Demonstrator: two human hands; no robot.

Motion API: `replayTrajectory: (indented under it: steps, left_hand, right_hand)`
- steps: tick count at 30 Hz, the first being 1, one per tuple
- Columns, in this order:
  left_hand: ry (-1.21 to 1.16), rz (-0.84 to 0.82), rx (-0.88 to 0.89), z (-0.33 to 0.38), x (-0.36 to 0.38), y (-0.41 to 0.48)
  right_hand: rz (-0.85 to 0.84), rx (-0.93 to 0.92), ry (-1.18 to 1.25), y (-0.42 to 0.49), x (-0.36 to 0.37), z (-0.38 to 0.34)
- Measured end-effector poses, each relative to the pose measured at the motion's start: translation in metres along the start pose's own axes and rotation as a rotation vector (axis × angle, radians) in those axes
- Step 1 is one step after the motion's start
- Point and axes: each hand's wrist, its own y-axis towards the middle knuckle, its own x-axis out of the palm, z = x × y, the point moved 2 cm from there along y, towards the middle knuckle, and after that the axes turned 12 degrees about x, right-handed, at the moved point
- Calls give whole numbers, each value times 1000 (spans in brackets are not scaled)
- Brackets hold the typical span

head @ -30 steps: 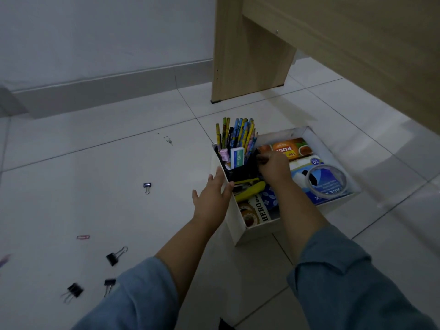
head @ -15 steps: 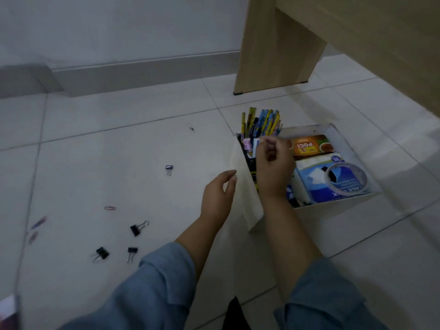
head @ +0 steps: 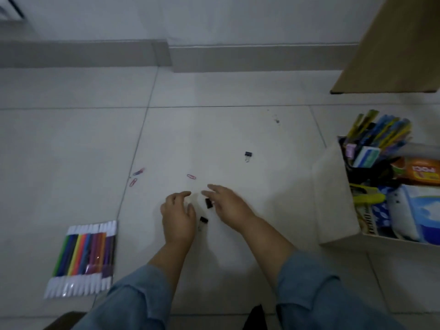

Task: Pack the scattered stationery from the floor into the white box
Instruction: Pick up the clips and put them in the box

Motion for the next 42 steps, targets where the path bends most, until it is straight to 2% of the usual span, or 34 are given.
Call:
replayTrajectory:
  steps: [2,4,6,9,11,14,17,22,25,28,31,32,36,38,40,42]
  left_hand:
    - [162,-87,-40,-18,-9,1]
    - [203,-138,-33,-25,-13,2]
    - [179,-105,-9,-26,-17,1]
    - [283,-15,10,-31,-24,-3]
    - [314,-59,-68,-40,-26,-7]
    - [234,-115,-133,-50,-23,-12]
    - [157,-98,-107,-49,-19,-10]
    - [14,-59,-21,-35,-9,1]
    - [-81,-22,3,-21,-3,12]
    - [-238,34,-18,-7,-1,24]
    - [-385,65,-37,9,4,41]
    - [-413,56,-28,16,7,48]
    - [-427,-45,86,52,30,83]
    - [-381,-126,140,72,47,101]
    - [-293,-223,189,91,65,117]
    - [-205,-306,244,106,83,132]
  right_hand:
    - [-90,-30,-172,4,17,2]
    - [-97,-42,-208,5,20,10]
    - [-36,-61,-192,3,16,14]
    - [82,0,-155,1,3,17]
    - [177,-117,-117,-4,0,11]
    - [102,-311,-61,-17,5,-1]
    - [76,-504,-171,-25,16,-10]
    - [121,-693,-258,-34,24,-5]
    - [122,-705,-310,-33,23,1]
    - [78,-577,-320,-26,21,2]
    - [16,-337,-321,-17,19,14]
    - [27,-247,-247,-15,14,17]
    - [312,225,478,-7,-29,32]
    - [385,443,891,-3,-47,47]
    - [408,548,1152,1,-59,59]
    - [405,563,1324,4,-67,67]
